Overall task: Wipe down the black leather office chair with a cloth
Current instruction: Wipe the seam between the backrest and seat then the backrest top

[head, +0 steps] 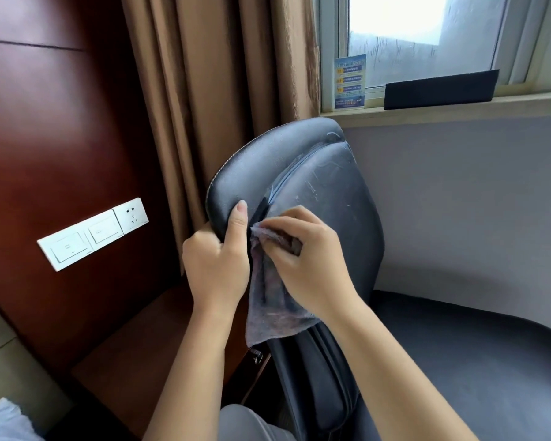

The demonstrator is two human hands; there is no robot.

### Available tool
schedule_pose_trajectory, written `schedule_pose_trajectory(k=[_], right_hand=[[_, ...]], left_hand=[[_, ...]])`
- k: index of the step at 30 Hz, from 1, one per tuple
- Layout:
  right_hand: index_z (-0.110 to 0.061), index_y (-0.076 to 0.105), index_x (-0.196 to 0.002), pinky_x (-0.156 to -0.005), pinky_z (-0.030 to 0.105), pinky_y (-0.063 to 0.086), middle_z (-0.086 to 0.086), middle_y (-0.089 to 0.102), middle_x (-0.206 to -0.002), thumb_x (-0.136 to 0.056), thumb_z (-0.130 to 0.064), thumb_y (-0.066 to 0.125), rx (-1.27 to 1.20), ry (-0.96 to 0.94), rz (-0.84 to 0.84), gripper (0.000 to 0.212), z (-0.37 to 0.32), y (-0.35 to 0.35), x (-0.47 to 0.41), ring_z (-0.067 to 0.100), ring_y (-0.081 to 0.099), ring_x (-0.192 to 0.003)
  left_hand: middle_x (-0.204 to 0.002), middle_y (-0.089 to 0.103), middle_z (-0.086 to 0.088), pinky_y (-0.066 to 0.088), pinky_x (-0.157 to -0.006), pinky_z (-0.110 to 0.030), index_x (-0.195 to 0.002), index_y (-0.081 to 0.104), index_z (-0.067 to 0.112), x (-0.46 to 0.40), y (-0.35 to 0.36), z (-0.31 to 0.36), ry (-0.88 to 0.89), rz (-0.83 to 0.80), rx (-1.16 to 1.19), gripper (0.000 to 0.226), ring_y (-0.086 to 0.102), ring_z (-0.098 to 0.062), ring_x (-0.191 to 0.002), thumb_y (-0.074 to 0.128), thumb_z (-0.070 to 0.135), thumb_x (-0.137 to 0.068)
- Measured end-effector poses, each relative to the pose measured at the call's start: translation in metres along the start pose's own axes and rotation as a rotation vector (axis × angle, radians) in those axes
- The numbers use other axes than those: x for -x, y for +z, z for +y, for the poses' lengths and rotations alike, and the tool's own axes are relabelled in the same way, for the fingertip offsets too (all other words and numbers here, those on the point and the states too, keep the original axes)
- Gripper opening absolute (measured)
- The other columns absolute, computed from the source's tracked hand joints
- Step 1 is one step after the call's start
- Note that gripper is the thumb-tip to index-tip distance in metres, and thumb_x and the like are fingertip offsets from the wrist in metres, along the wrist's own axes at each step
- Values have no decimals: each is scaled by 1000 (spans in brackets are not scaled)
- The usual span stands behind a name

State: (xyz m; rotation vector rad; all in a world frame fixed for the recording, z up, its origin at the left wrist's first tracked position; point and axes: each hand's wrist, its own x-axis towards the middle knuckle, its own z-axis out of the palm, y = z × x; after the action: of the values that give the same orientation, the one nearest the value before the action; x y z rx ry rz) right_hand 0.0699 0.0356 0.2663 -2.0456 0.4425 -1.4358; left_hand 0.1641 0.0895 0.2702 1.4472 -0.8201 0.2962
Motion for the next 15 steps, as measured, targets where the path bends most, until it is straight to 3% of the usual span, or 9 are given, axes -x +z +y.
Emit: schedule_pose_trajectory(k=[5,6,8,10,11,13,15], right_hand=[[-19,74,-96,-83,31,48,-5,64,-93,-85,-19,66,25,167,76,14,10,7,-32,13,60,-90],[-19,73,-98,-85,31,48,-5,64,-95,-85,-19,64,24,194,90,16,12,9,-35,14,59,-93],[-20,72,-102,-88,33,47,-4,62,-99,-86,-19,63,15,197,99,18,15,11,-31,17,57,-99],[-21,72,-103,-87,32,47,-5,59,-97,-87,-19,64,12,146,101,19,16,10,-22,18,55,-99],[-22,72,-103,-85,31,47,-5,57,-96,-86,-19,65,20,106,103,19,16,10,-16,19,54,-97],[-22,72,-103,-81,31,48,-4,56,-94,-84,-18,66,31,39,121,21,19,9,-6,19,55,-93],[-21,73,-104,-78,32,49,-3,57,-94,-81,-17,67,34,6,143,23,21,9,0,19,55,-91]], left_hand=[[-68,69,-10,43,-62,-32,-63,65,3,-3,1,-1,-38,-14,3,54,63,-22,-71,50,53,-79],[-73,70,-6,44,-65,-30,-70,68,4,-4,2,-1,-57,-16,7,53,65,-21,-76,51,53,-79],[-97,70,-1,48,-82,-25,-105,68,7,-7,0,1,-52,-20,18,50,65,-13,-98,54,47,-80],[-126,56,8,38,-100,-15,-136,48,13,-15,-4,7,122,-65,-19,56,51,-3,-119,57,31,-84],[-132,52,6,32,-105,-13,-140,44,13,-23,-6,10,242,-107,-78,58,45,-3,-124,57,21,-84],[-134,54,-1,26,-109,-12,-132,54,8,-39,-6,12,418,-208,-197,50,43,-8,-129,54,11,-82],[-128,58,0,26,-109,-12,-120,64,8,-50,-5,14,465,-280,-234,40,45,-10,-128,54,10,-82]])
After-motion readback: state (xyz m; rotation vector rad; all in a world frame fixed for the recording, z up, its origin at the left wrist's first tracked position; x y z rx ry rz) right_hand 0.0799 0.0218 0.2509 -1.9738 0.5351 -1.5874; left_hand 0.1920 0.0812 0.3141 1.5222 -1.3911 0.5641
